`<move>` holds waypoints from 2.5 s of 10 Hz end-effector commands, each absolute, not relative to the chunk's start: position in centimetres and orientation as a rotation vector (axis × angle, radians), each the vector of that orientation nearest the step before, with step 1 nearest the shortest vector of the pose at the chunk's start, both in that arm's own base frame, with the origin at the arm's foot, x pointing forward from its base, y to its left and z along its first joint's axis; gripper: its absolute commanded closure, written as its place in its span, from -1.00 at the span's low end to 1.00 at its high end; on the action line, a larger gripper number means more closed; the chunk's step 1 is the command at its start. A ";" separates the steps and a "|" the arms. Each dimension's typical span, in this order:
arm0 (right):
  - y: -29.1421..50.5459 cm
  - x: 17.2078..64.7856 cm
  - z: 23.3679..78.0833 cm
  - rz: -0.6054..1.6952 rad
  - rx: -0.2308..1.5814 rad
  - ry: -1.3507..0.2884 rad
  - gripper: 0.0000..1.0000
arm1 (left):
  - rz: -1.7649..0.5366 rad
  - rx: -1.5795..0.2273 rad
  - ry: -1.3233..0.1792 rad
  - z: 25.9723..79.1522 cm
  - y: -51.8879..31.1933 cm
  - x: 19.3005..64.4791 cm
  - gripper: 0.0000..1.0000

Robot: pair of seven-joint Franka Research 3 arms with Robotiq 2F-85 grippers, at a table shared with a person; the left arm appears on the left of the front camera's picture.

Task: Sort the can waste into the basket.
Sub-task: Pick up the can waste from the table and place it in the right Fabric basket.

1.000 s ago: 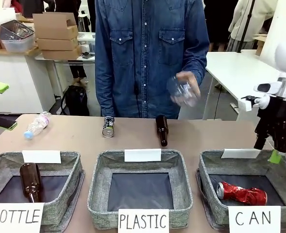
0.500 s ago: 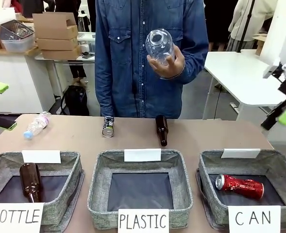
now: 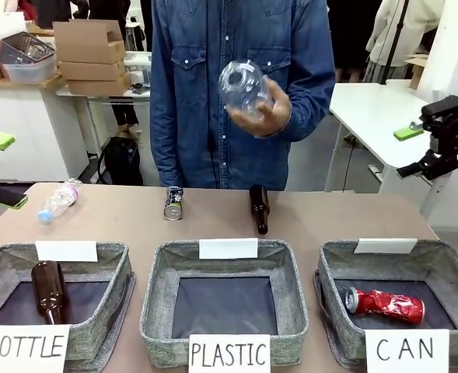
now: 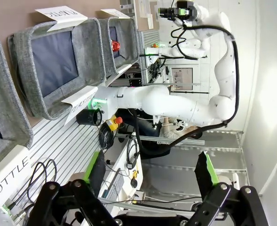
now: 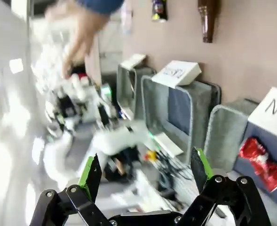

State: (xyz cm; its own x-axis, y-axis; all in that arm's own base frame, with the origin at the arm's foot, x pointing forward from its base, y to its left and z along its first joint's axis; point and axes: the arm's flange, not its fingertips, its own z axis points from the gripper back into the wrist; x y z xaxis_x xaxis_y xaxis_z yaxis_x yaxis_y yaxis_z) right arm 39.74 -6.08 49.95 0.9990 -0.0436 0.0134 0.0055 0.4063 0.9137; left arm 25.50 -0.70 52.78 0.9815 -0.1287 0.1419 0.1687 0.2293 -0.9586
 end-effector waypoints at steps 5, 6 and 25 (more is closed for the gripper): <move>-6.8 37.5 49.8 -0.194 1.207 -0.020 -1.00 | -0.206 -1.324 -0.022 52.7 -0.6 25.1 -1.00; -6.8 37.5 49.8 -0.194 1.207 -0.020 -1.00 | -0.206 -1.324 -0.022 52.7 -0.6 25.1 -1.00; -6.8 37.5 49.8 -0.194 1.207 -0.020 -1.00 | 0.077 -0.420 -0.022 47.6 -14.4 44.0 -1.00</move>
